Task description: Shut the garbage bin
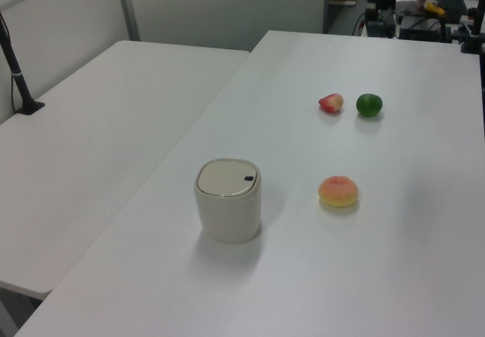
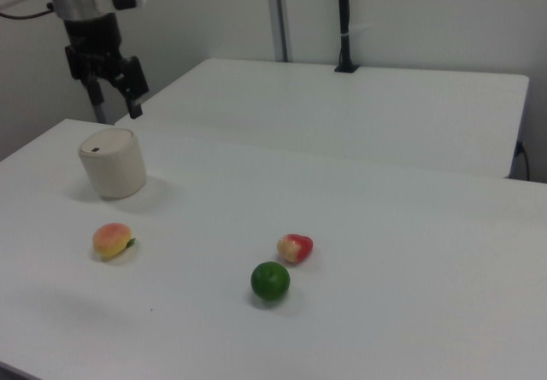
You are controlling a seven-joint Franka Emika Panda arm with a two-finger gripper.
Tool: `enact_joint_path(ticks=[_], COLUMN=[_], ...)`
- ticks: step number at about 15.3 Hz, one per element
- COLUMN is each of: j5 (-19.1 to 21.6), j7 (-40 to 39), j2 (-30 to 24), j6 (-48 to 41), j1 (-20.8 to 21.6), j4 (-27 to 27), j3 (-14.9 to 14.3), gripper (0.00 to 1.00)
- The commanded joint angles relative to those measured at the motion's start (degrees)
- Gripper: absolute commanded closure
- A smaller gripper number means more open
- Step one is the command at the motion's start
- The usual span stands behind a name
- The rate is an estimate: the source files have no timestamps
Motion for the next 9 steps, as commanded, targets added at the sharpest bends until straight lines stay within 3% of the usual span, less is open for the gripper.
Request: enact_joint_path(ticks=[1,4,9], j5=[0.8,0.9,1.0], j7=[-6.4,-10.4,-10.5], j2=[-1.7,-1.3,-1.3], j6=[4.3,7.7,8.1], j1=[2.6,2.5,2.6], j4=[-3.5,-3.6,-3.6], j3=[-4.5,-6.1,-6.3], gripper=[0.00,0.00,0.00])
